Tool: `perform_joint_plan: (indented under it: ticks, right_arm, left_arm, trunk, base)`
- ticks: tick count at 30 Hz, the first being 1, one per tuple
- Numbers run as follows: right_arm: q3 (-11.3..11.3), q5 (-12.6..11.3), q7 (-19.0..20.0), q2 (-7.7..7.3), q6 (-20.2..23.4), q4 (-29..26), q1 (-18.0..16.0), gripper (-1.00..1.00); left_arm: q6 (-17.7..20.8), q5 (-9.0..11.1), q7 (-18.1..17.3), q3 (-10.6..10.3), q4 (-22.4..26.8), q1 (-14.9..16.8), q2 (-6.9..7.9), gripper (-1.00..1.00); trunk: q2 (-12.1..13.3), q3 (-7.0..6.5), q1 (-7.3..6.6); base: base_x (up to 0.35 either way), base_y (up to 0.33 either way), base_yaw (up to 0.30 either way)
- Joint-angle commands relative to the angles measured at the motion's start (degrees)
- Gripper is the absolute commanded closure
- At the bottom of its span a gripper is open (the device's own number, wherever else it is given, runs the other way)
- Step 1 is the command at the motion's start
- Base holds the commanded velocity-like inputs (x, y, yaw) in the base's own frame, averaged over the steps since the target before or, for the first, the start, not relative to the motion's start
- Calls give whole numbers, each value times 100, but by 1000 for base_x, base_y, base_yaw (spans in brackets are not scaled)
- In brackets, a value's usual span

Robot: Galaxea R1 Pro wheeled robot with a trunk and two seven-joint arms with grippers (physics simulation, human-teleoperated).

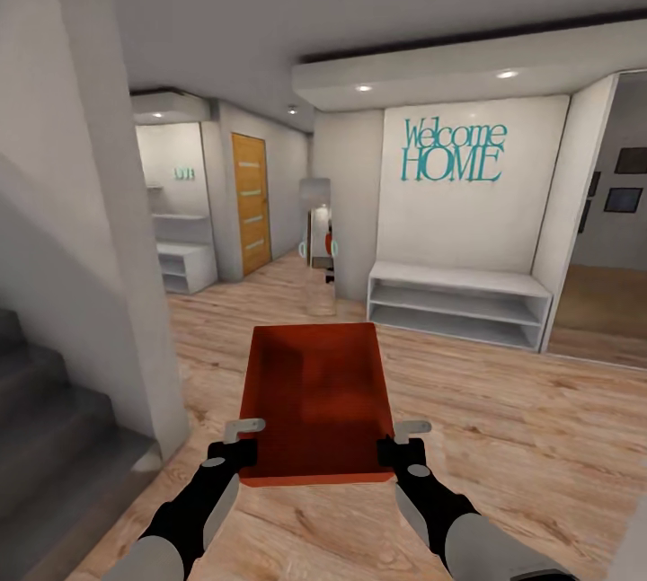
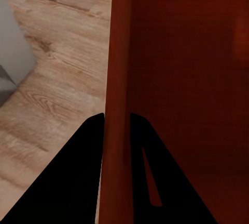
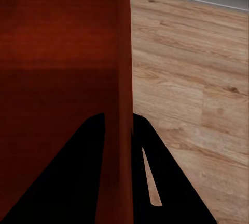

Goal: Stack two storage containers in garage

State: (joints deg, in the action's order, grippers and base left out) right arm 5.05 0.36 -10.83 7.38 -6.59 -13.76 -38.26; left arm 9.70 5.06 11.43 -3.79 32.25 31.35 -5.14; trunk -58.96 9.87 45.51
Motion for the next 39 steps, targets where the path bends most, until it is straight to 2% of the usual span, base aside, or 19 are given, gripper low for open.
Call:
perform_joint_plan:
  ticks: [1,39]
  right_arm:
    - [-224,-153,-481,0,-18,14,-6,100]
    - [-222,-167,-481,0,-9,14,-6,100]
  left_arm:
    - [-153,-93,88,27,27,2,5,100]
    - [-152,-85,88,27,27,2,5,100]
  trunk:
    - [-5,8,4]
    - [-5,8,4]
  base:
    - [324,0,0]
    - [324,0,0]
